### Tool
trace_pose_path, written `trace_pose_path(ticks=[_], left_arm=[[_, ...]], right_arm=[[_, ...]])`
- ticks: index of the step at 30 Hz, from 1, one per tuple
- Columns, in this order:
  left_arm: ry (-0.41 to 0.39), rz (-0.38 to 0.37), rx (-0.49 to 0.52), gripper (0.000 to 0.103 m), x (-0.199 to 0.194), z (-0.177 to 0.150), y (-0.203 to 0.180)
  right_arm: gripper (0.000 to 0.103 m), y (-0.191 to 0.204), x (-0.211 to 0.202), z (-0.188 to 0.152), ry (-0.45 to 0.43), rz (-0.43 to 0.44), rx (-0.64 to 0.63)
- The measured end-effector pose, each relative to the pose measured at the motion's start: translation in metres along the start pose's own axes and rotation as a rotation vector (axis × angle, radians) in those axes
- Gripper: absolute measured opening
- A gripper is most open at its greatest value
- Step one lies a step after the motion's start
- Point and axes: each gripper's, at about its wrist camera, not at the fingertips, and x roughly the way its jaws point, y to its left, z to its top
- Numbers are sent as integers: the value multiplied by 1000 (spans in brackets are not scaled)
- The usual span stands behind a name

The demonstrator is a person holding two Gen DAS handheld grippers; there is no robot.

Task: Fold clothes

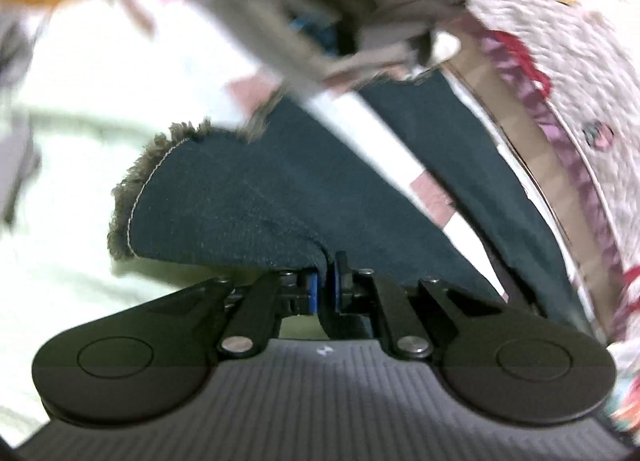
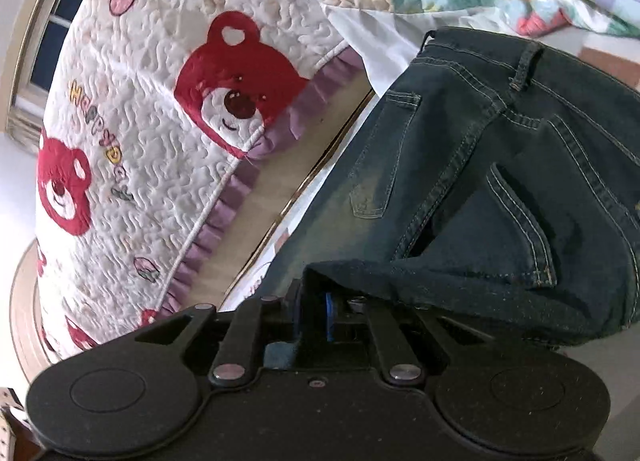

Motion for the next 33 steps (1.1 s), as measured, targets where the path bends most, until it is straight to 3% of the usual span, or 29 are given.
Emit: trace_pose_path(ticks=[2, 5, 8, 13, 16, 20, 25, 30, 33], left_arm=[[-43, 0, 60, 6, -3, 4, -8], [-112, 12, 169, 5, -4, 14, -28], [-208, -6, 199, 5, -4, 34, -52], [-288, -80, 201, 5, -13, 58, -88], [-289, -124, 312, 5, -10, 65, -118], [-224, -122, 410, 5, 29, 88, -163], [-270, -56, 535, 5, 56, 104, -202], [-245, 9, 646, 5, 87, 117, -236], [-222, 39, 646, 5, 105, 129, -253]], right_arm=[[9, 4, -3, -2, -15, 1, -55], [8, 29, -10, -7, -41, -36, -257], [8, 47, -23, -4, -94, 15, -366], [5, 66, -50, 12, -223, 78, -459], [7, 62, -53, 35, -245, 147, -417], [7, 75, -1, 97, -71, 143, -429], [7, 93, 66, 144, 199, -30, -398], [7, 93, 100, 162, 319, -98, -392], [7, 93, 122, 163, 341, -164, -387]])
